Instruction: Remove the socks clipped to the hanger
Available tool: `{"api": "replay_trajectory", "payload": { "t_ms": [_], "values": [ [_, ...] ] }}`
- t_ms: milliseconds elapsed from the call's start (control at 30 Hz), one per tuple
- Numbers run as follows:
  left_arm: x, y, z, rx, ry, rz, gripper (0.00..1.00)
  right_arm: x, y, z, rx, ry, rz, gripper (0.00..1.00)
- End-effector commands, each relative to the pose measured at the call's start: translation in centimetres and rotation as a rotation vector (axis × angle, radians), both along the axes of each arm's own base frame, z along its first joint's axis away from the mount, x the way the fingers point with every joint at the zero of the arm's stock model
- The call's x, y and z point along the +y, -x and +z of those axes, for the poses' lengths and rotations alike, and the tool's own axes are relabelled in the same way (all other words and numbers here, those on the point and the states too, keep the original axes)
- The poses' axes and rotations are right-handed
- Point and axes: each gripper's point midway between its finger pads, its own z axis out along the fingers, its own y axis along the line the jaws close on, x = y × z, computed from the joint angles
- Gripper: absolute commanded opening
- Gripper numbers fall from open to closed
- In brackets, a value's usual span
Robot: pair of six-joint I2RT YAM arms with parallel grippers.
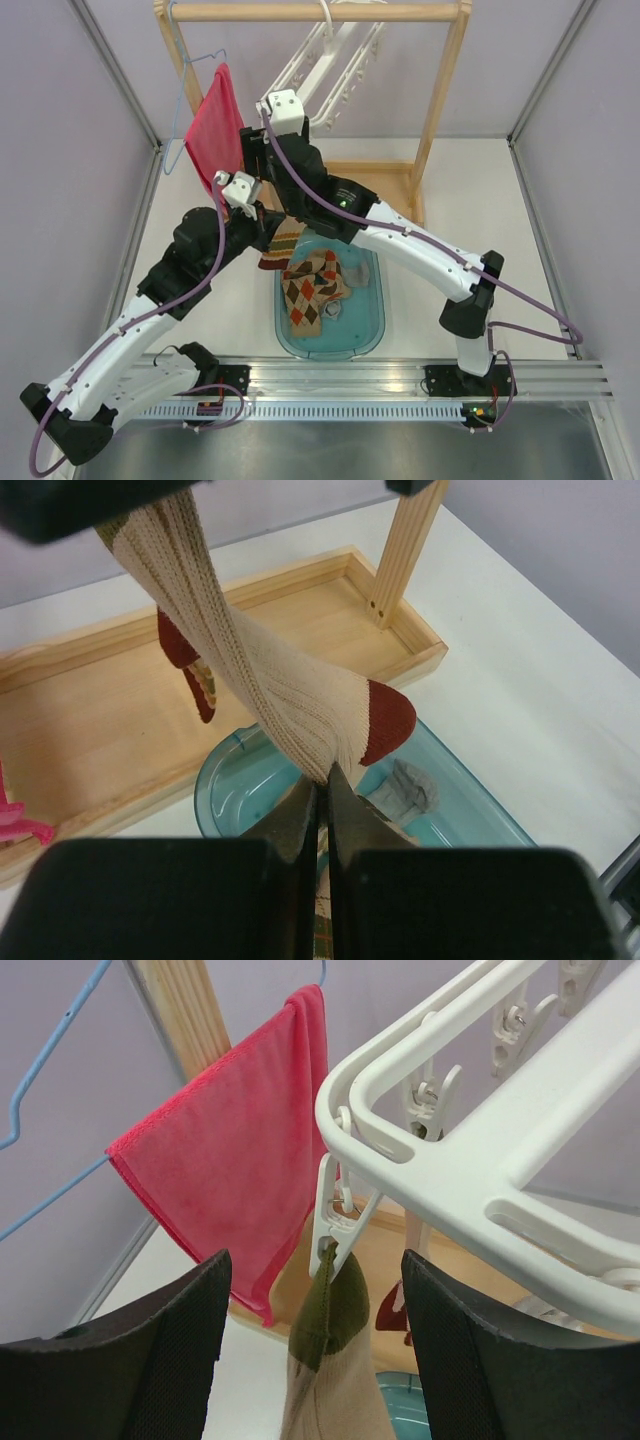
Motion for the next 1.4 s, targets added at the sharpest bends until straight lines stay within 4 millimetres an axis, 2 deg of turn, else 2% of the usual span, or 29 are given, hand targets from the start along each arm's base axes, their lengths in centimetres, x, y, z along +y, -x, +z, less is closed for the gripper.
{"api": "replay_trajectory", "payload": {
  "t_ms": [0, 67, 167, 400, 633, 1067, 1367],
  "values": [
    [0.4, -0.3, 2.1, -0.059, -0.004, 0.025, 0.02, -0.8, 0.0, 1.2, -0.037, 0.037, -0.098, 0.73],
    [0.5, -0.5, 2.1, -0.06, -0.007, 0.035, 0.02, -1.1, 0.1, 1.6, -0.046, 0.033, -0.142, 0.73],
    [0.7, -0.4, 2.2, -0.062, -0.005, 0.04, 0.02, -1.0, -0.3, 1.0, -0.047, 0.044, -0.2, 0.73],
    [0.7, 0.0, 2.6, -0.07, 0.008, 0.033, 0.02, -0.2, -0.7, 0.7, -0.045, 0.013, -0.229, 0.72],
    [0.5, 0.2, 2.7, -0.072, 0.013, 0.023, 0.02, -0.5, -1.1, 1.3, -0.057, -0.011, -0.27, 0.71],
    [0.3, 1.0, 3.2, -0.085, 0.032, -0.001, 0.02, -1.3, -2.1, 0.2, -0.045, -0.004, -0.325, 0.52],
    [-0.1, 1.3, 3.1, -0.082, 0.033, -0.024, 0.02, -0.4, -3.2, -0.5, -0.032, -0.041, -0.303, 0.53]
  ]
}}
